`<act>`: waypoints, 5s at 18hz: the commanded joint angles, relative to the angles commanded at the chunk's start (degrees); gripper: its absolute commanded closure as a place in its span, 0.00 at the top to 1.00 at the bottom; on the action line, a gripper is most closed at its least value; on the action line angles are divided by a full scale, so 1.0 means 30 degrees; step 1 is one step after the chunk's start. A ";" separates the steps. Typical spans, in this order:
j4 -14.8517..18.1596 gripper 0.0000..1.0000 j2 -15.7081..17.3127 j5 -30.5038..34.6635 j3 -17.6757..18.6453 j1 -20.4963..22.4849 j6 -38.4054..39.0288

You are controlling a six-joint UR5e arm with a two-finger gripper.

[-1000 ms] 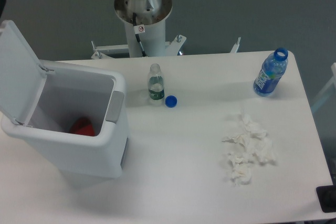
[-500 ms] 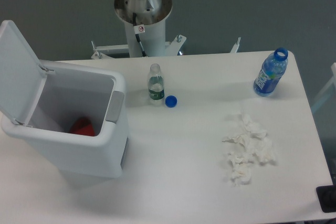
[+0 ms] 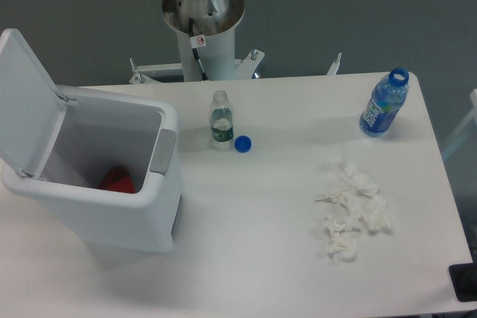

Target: Close the trash can

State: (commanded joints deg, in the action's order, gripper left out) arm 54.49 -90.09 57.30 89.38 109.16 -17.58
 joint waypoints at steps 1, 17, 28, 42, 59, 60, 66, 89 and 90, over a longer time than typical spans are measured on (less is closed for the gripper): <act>0.0000 1.00 0.0000 0.0059 0.0030 0.0087 0.0000; 0.0029 1.00 0.0791 0.3714 0.0967 0.2666 -0.0850; 0.0000 1.00 0.0149 0.4981 0.1378 0.3515 -0.0937; -0.0059 1.00 -0.0059 0.4981 0.1524 0.4949 -0.3339; -0.0029 1.00 -0.0468 0.5801 0.1817 0.5039 -0.3808; -0.0029 1.00 -0.0498 0.5801 0.1817 0.5039 -0.3809; -0.0029 1.00 -0.0937 0.5831 0.1817 0.5039 -0.3809; -0.0029 1.00 -0.1172 0.5772 0.1759 0.5185 -0.3779; -0.0029 1.00 -0.1172 0.5772 0.1759 0.5186 -0.3779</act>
State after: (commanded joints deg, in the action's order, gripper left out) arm 54.40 -93.60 74.62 94.66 124.72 -28.92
